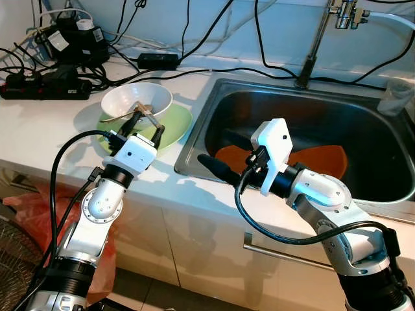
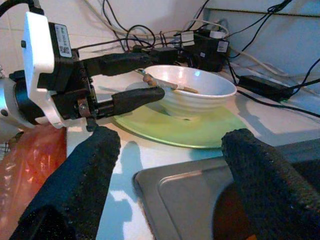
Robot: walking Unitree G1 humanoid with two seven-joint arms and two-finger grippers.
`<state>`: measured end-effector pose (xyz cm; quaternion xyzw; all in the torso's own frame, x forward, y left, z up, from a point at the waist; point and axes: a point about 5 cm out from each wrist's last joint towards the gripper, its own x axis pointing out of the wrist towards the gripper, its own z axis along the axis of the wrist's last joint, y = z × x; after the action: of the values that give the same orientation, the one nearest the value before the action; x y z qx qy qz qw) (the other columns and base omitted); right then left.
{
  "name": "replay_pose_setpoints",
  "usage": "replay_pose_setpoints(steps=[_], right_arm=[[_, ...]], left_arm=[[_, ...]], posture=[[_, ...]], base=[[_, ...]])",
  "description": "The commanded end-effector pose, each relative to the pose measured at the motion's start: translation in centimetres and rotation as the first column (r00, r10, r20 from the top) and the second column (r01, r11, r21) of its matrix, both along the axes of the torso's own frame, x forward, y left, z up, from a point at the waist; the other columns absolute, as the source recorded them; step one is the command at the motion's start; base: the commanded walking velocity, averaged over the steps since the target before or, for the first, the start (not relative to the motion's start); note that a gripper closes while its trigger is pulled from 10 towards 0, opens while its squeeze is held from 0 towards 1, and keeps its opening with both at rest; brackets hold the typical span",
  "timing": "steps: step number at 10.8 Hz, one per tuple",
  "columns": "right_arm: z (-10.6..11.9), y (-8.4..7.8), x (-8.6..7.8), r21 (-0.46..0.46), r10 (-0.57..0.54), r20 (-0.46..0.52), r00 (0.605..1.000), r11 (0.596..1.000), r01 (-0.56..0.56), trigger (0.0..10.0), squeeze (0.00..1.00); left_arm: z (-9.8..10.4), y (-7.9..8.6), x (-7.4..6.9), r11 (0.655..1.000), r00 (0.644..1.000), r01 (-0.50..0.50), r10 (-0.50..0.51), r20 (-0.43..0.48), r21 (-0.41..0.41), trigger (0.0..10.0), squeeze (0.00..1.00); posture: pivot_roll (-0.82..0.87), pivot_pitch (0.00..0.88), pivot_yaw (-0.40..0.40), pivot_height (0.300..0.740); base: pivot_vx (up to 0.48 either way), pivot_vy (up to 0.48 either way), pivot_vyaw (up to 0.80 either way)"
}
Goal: Kitchen organization
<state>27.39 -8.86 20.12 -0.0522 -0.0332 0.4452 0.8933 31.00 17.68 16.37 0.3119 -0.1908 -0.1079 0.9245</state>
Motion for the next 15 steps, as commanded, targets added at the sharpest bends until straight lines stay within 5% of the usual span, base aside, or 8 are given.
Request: replay_pose_setpoints(steps=[1, 9, 15], right_arm=[[0.4, 0.2, -0.2, -0.003, 0.026, 0.005, 1.000, 1.000, -0.026, 10.0, 0.00], [0.3, 0.0, -0.1, -0.010, 0.018, 0.007, 1.000, 1.000, -0.018, 10.0, 0.00], [0.6, -0.6, 0.4, -0.041, 0.059, -0.006, 0.998, 0.997, -0.059, 10.0, 0.00]], left_arm=[[0.3, 0.0, 0.0, 1.000, 1.000, -0.010, 0.009, 0.025, 0.004, 0.0, 0.00], [1.7, -0.2, 0.6, 0.999, 0.994, -0.033, 0.030, 0.107, 0.025, 0.0, 0.00], [1.1, -1.1, -0.2, 0.999, 0.991, -0.051, 0.052, 0.121, -0.005, 0.0, 0.00]], posture=[[0.02, 0.000, 0.002, 0.740], [0.01, 0.000, 0.000, 0.740], [0.06, 0.000, -0.095, 0.740]], base=[[0.000, 0.000, 0.00], [0.000, 0.000, 0.00], [0.000, 0.000, 0.00]])
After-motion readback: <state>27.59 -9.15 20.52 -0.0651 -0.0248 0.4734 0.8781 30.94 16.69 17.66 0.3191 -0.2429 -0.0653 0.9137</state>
